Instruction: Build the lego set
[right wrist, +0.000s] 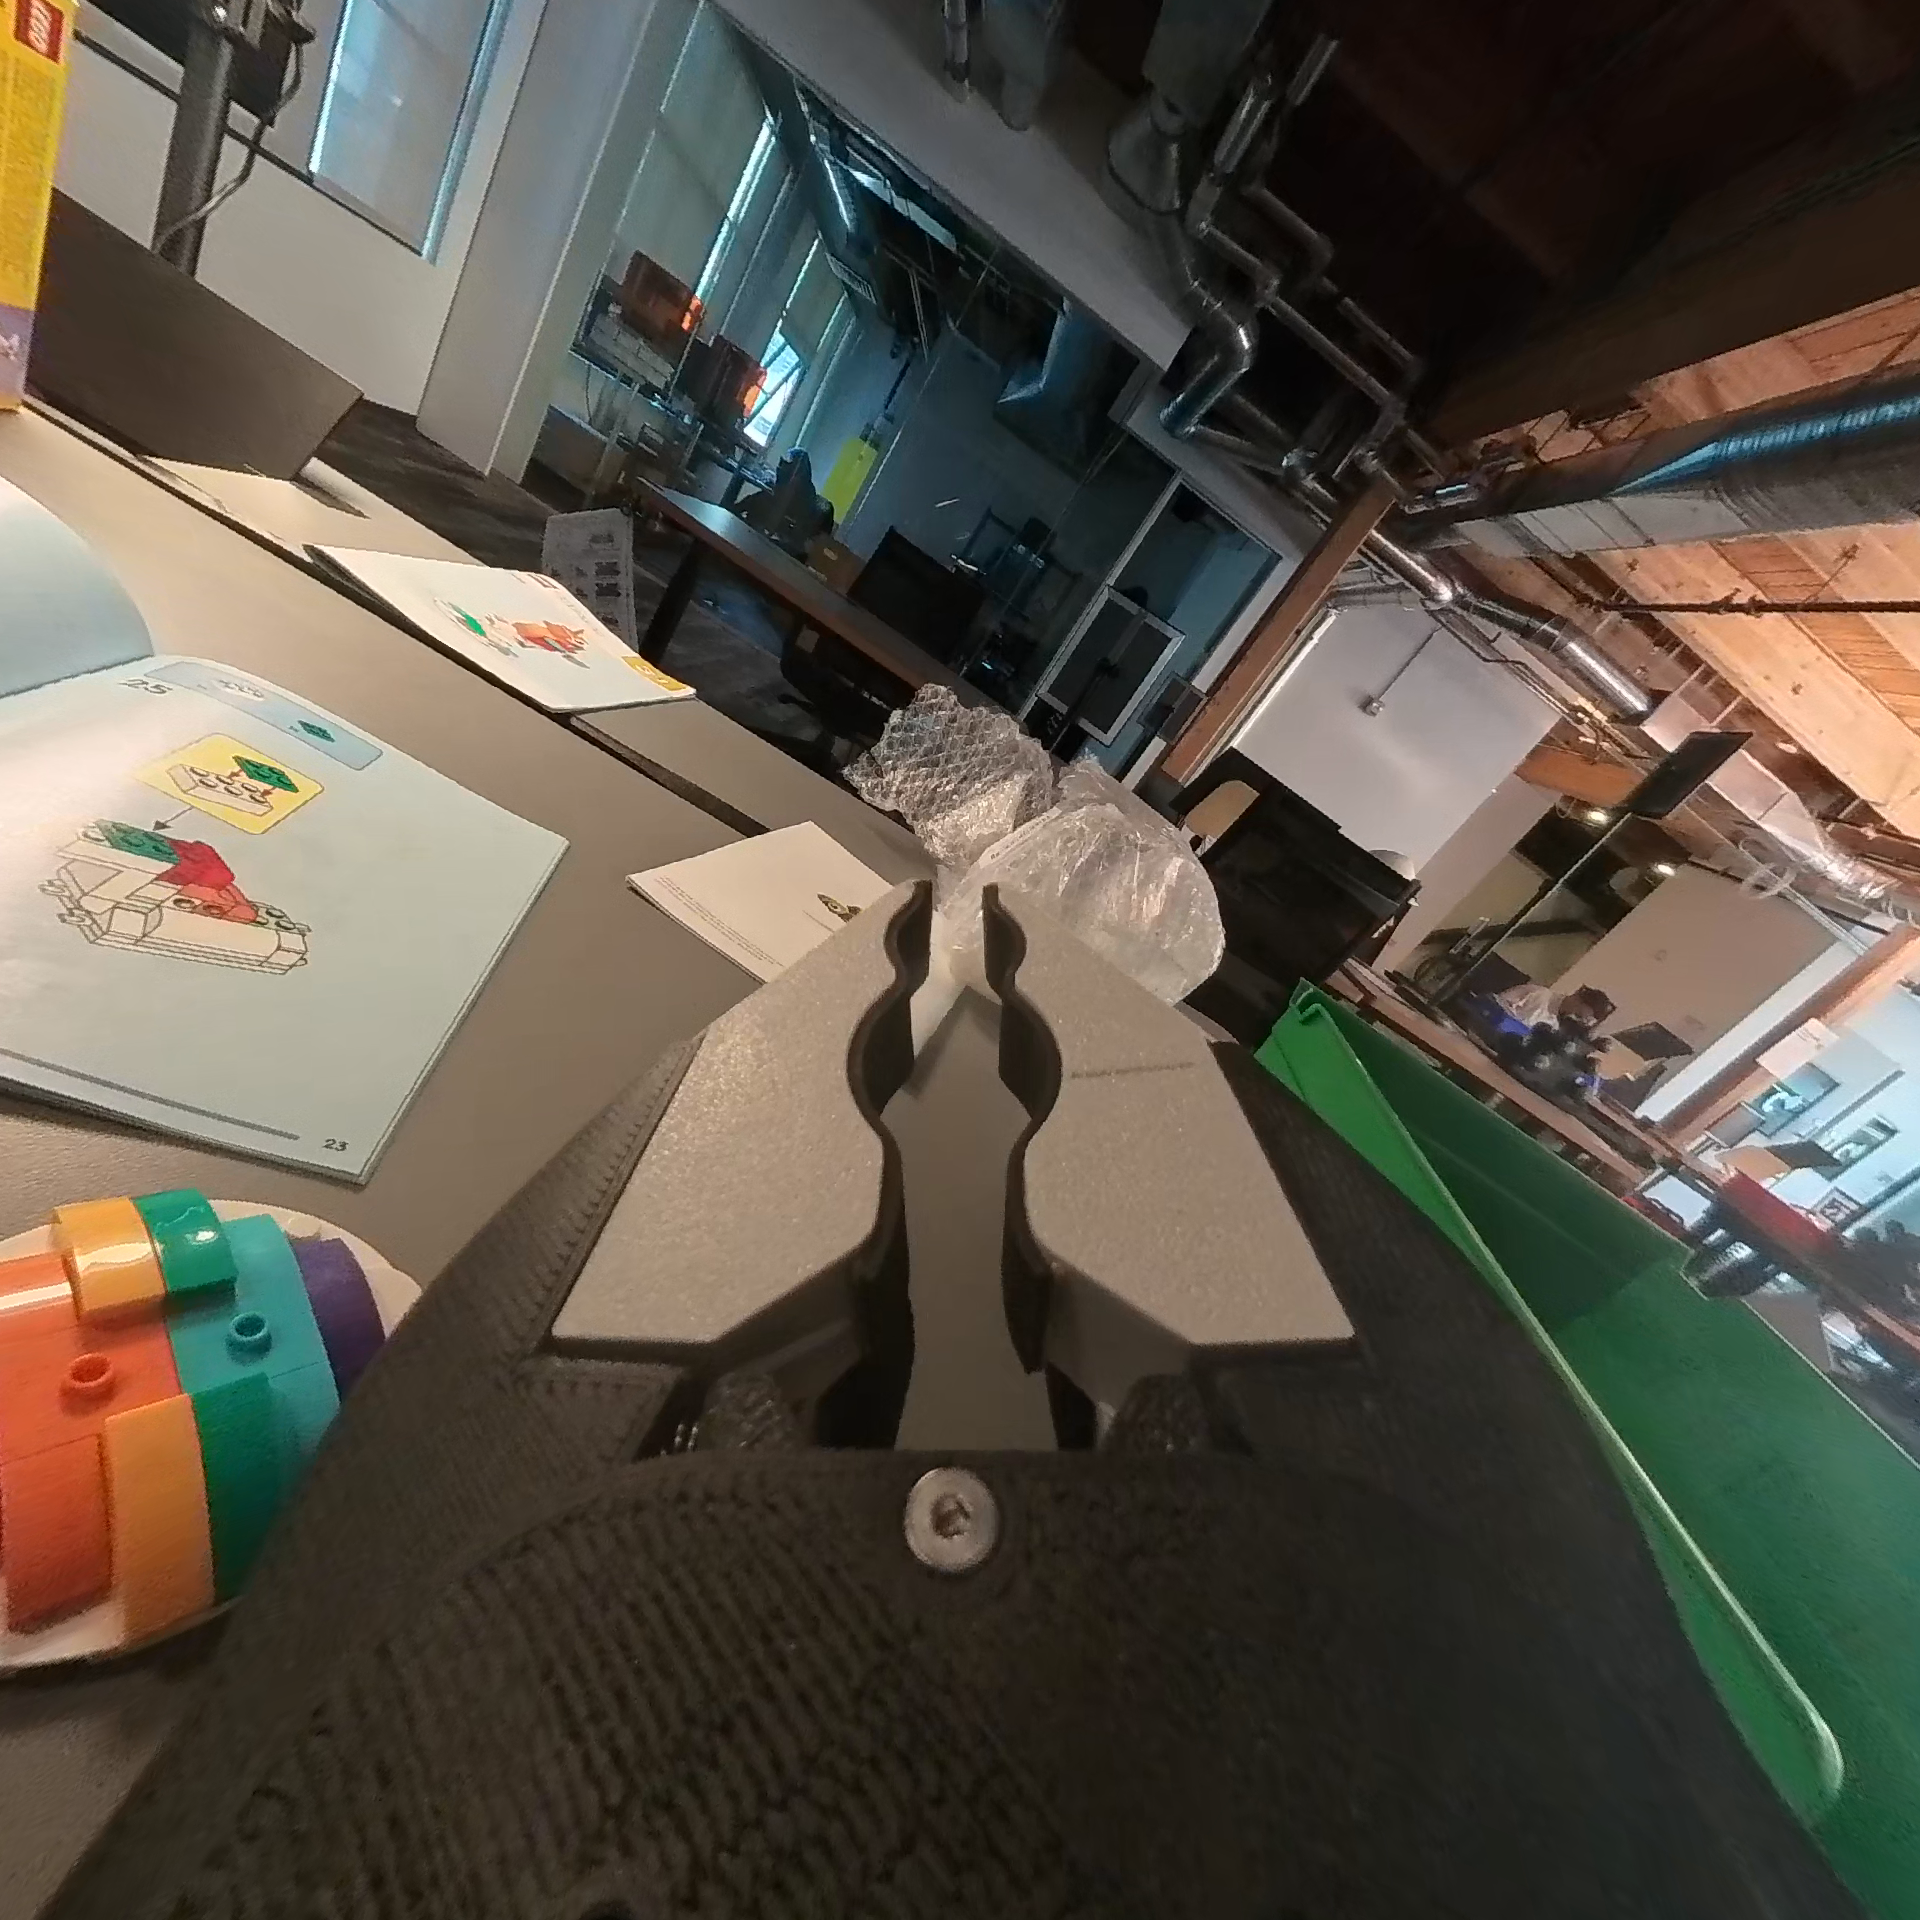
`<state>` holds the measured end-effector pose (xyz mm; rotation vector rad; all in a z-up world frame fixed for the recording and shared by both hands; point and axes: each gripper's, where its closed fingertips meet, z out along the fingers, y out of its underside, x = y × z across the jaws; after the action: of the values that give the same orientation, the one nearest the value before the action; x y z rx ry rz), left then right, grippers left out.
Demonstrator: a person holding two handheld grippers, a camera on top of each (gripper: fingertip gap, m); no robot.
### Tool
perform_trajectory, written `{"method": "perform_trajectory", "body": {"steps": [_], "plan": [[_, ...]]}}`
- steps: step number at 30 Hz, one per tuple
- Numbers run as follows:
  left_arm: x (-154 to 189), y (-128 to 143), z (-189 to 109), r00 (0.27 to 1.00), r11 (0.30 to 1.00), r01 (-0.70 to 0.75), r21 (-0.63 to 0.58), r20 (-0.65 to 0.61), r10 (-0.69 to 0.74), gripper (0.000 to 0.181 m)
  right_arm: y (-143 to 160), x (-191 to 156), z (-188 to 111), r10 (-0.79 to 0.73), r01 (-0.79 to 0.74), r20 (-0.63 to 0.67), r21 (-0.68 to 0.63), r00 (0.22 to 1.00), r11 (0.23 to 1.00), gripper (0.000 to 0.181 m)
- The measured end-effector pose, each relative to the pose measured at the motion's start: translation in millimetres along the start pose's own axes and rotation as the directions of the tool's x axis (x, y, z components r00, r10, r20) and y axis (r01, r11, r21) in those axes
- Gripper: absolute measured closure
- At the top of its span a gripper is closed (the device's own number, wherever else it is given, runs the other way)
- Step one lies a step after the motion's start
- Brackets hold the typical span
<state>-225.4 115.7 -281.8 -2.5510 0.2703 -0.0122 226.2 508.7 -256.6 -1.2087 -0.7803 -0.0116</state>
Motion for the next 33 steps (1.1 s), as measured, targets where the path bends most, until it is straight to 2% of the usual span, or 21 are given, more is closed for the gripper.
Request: {"method": "perform_trajectory", "body": {"steps": [1, 5, 9, 18, 21, 25, 33], "plan": [[-7, -1, -5, 0.999, 0.999, 0.044, 0.019, 0.014, -0.045, 0.138, 0, 0, 0, 0.003, -0.003, 0.001, 0.001, 1.0, 1.0, 0.173], [-19, 2, -12, 0.99, 0.99, 0.138, 0.037, 0.002, -0.138, 0.139, -1, 0, 0, 0.01, -0.01, 0.005, 0.006, 1.0, 1.0, 0.173], [-25, 6, -13, 0.994, 0.995, 0.095, 0.011, 0.059, -0.095, 0.15, -1, -1, 0, 0.016, -0.016, 0.011, 0.011, 1.0, 1.0, 0.173], [-7, 11, -8, 0.998, 0.996, 0.066, -0.053, -0.006, -0.066, 0.155, -3, -2, -1, 0.035, -0.035, 0.026, 0.027, 0.999, 0.999, 0.174], [9, 26, -1, 0.996, 0.988, 0.044, -0.145, -0.074, -0.055, 0.156, -4, -2, -1, 0.039, -0.04, 0.029, 0.029, 0.999, 0.999, 0.173], [28, 58, 14, 0.986, 0.935, 0.028, -0.353, -0.143, -0.083, 0.158, -4, -2, -1, 0.045, -0.046, 0.033, 0.032, 0.998, 0.998, 0.173], [27, 91, 29, 0.997, 0.777, -0.065, -0.626, -0.07, 0.027, 0.159, -5, -3, -1, 0.058, -0.06, 0.042, 0.041, 0.997, 0.997, 0.173]]}}
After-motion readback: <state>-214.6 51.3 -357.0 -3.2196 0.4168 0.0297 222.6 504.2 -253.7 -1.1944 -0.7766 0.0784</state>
